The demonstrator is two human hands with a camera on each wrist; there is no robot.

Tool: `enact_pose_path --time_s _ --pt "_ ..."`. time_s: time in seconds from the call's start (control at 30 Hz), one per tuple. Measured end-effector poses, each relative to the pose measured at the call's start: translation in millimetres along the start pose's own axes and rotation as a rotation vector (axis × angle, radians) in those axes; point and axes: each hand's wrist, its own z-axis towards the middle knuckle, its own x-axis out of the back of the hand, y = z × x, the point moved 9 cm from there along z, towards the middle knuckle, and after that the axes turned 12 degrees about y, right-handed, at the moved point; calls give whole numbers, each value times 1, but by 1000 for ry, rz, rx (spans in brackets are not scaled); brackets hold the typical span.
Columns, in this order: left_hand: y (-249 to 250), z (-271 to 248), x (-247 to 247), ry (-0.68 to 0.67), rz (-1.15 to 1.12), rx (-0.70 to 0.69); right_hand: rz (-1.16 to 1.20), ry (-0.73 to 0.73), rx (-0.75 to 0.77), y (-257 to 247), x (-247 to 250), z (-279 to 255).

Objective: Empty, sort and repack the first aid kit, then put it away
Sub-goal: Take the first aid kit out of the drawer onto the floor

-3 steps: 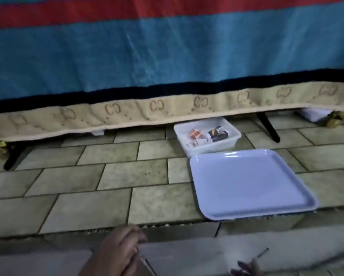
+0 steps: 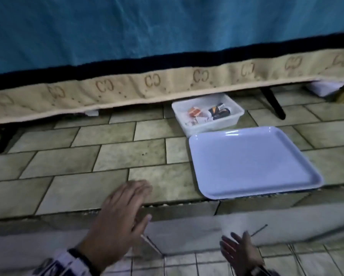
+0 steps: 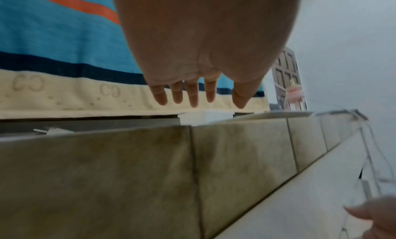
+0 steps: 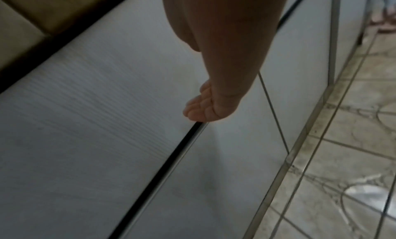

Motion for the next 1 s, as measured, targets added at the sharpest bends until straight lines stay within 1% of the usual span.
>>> enact_pose_path --time_s 0.03,0.07,0.1,0.13,0.17,0.2,0.27,0.37,0.43,0.57,0.87,0.9,0.93,0.97,1.0 --pt "-6 12 -4 -26 40 56 17 -41 -26 5 -11 -3" --pt "-8 13 -16 -76 69 78 52 -49 -46 13 -20 -1" --pt "-12 10 -26 -84 90 99 95 -34 -60 18 -24 -1" --pt "-14 9 -32 -82 118 96 132 -33 -86 23 -31 -1" --pt "-16 7 -37 -108 145 103 161 -30 -115 25 -37 3" --pt "-15 8 -37 -106 174 99 193 -28 -130 24 -44 8" --pt "-18 9 -38 -143 210 105 274 -27 -172 28 -55 14" --pt "-17 10 -37 -111 227 77 444 -38 -227 33 -64 21" --pt "-18 10 -37 -93 237 67 486 -50 -236 36 -64 24" --pt "-17 10 -37 -83 247 62 476 -75 -239 42 -50 20" --pt "-16 11 -39 -76 251 80 369 59 -296 83 25 3" --pt "-16 10 -39 -70 252 81 349 75 -285 86 34 -3" --pt "-16 10 -38 -58 249 88 294 90 -240 85 44 -7" --pt "-14 8 -35 -33 242 106 252 94 -206 82 54 -7" --pt "-11 6 -29 18 244 128 276 87 -190 80 64 -11"
